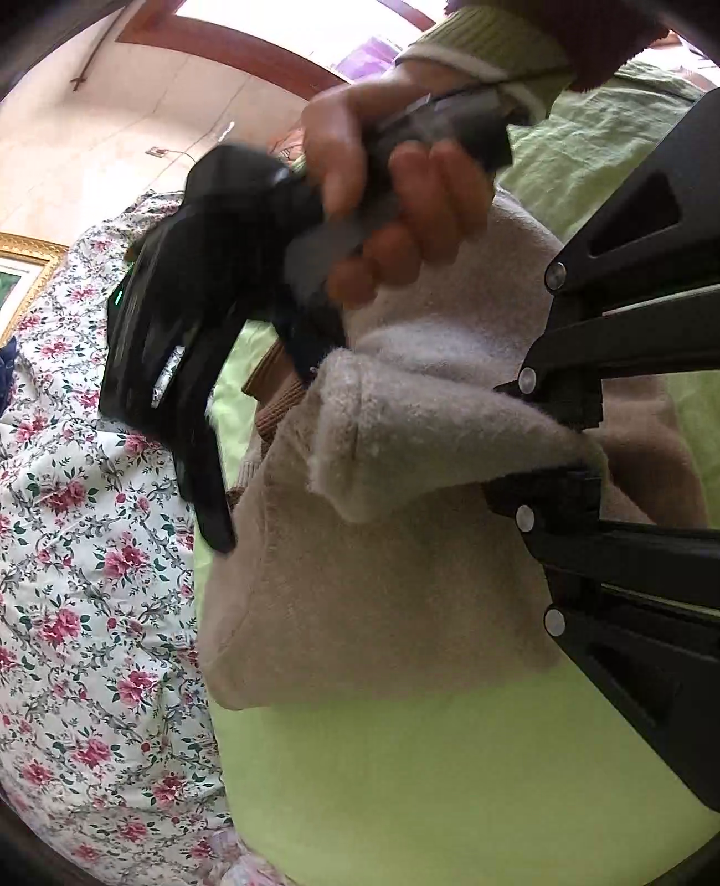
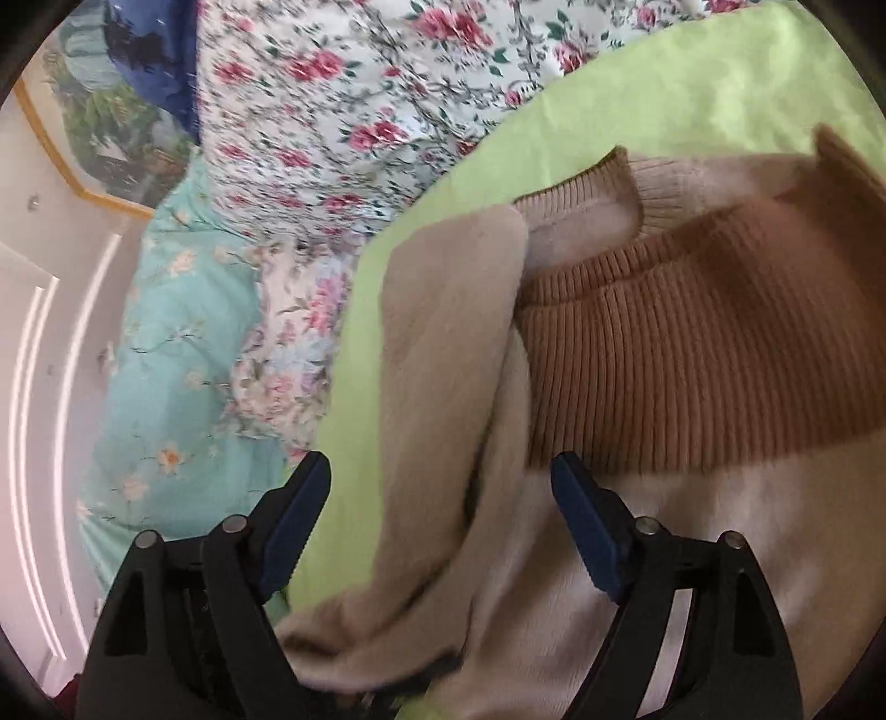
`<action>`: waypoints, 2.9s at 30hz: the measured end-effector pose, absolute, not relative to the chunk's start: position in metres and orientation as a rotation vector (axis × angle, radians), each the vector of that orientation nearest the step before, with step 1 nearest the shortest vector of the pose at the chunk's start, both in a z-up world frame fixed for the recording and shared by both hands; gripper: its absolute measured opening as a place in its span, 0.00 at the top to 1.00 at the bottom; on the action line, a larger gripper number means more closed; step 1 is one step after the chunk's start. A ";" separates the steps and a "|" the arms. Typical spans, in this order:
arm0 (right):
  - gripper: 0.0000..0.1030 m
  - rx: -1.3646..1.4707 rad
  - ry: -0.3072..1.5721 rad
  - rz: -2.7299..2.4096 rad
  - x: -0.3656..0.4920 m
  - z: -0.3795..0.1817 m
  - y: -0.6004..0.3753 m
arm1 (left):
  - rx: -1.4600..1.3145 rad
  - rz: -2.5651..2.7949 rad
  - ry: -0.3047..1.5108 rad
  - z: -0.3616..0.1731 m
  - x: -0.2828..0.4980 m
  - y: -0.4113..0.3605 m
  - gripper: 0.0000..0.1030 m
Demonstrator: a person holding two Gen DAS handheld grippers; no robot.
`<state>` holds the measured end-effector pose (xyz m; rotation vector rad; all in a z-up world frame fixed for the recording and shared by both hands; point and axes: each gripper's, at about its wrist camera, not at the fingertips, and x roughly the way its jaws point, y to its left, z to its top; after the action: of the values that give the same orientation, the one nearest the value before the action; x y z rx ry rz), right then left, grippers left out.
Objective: Fold small clothes
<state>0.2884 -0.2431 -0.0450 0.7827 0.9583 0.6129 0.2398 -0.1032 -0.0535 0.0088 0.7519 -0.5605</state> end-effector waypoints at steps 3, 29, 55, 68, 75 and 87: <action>0.44 0.781 0.937 0.639 0.309 -0.044 -0.231 | 0.023 -0.558 0.757 -0.051 0.242 -0.107 0.93; 0.83 0.538 0.807 0.228 0.212 -0.018 -0.368 | -0.012 -0.799 0.809 -0.044 0.216 -0.235 0.93; 0.22 0.661 0.851 0.142 0.164 -0.048 -0.388 | -0.228 -0.642 0.965 -0.053 0.256 -0.111 0.18; 0.64 0.667 0.935 0.185 0.191 -0.067 -0.369 | -0.338 -0.751 1.036 -0.085 0.325 -0.125 0.53; 0.66 0.612 0.829 0.310 0.169 -0.019 -0.301 | -0.311 -0.678 0.919 -0.032 0.263 -0.048 0.56; 0.67 0.561 0.889 0.516 0.162 -0.058 -0.159 | -0.308 -0.483 0.973 -0.057 0.196 0.076 0.50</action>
<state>0.1623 -0.1589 -0.0579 0.5615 0.8885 0.5161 0.1960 0.0763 -0.0565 -0.3083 0.9731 -0.4834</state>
